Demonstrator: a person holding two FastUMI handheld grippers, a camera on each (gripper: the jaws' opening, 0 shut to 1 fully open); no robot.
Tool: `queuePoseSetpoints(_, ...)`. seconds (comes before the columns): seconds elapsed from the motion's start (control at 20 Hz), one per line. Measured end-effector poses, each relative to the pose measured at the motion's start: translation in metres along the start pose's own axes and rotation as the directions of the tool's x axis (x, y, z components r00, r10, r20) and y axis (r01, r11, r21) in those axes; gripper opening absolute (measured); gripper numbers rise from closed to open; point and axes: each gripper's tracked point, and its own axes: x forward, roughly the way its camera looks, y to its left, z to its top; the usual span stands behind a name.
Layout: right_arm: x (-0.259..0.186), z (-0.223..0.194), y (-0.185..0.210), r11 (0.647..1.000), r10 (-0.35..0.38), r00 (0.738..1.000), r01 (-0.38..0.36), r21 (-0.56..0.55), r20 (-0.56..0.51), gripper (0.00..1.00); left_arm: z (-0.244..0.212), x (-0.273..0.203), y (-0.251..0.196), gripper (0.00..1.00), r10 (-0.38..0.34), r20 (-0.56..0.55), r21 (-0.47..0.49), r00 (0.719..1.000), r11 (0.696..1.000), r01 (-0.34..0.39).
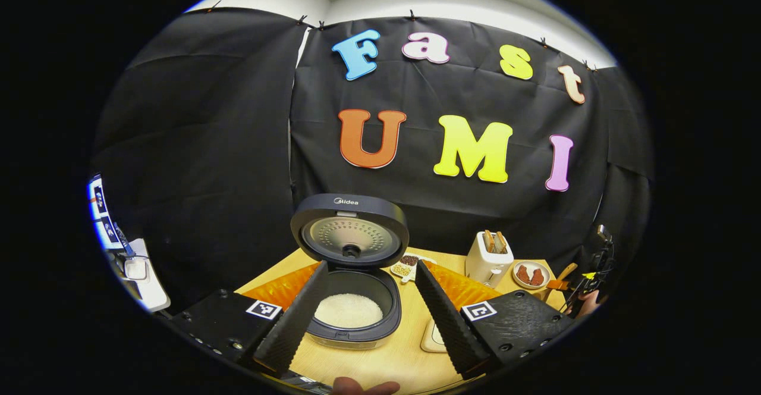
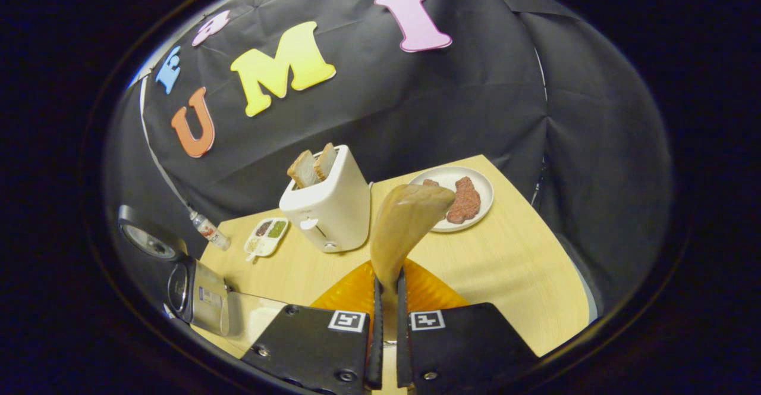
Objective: Close the left gripper, press the button to open the rice cooker; take a wooden spoon from the chopstick holder with the right hand, scoop a spoonful of rice and pour it into the rice cooker, then put the wooden spoon back into the chopstick holder.
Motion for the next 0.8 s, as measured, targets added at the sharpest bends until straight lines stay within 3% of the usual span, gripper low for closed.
queuePoseSetpoints(0.35, 0.022, -0.034, 0.001, 0.999, 0.007, 1.0, -0.008, -0.04, -0.021, 0.16, 0.013, 0.004, 0.009, 0.95, 0.021, 0.02, 0.013, 1.0, 1.0, -0.022)
queuePoseSetpoints(0.65, 0.009, -0.023, 0.002, 0.995, -0.002, 1.0, 0.005, -0.096, 0.029, 0.18, 0.028, 0.01, 0.011, 0.95, 0.01, 0.062, -0.001, 0.998, 1.0, -0.01)
queuePoseSetpoints(0.75, -0.001, -0.012, -0.002, 0.992, -0.017, 0.998, 0.023, -0.121, 0.056, 0.24, 0.034, 0.013, 0.012, 0.95, 0.001, 0.08, -0.003, 0.997, 1.0, -0.001)
queuePoseSetpoints(0.8, -0.007, -0.007, -0.003, 0.991, -0.023, 0.997, 0.032, -0.127, 0.068, 0.38, 0.039, 0.015, 0.013, 0.95, -0.007, 0.091, -0.007, 0.996, 1.0, 0.007)
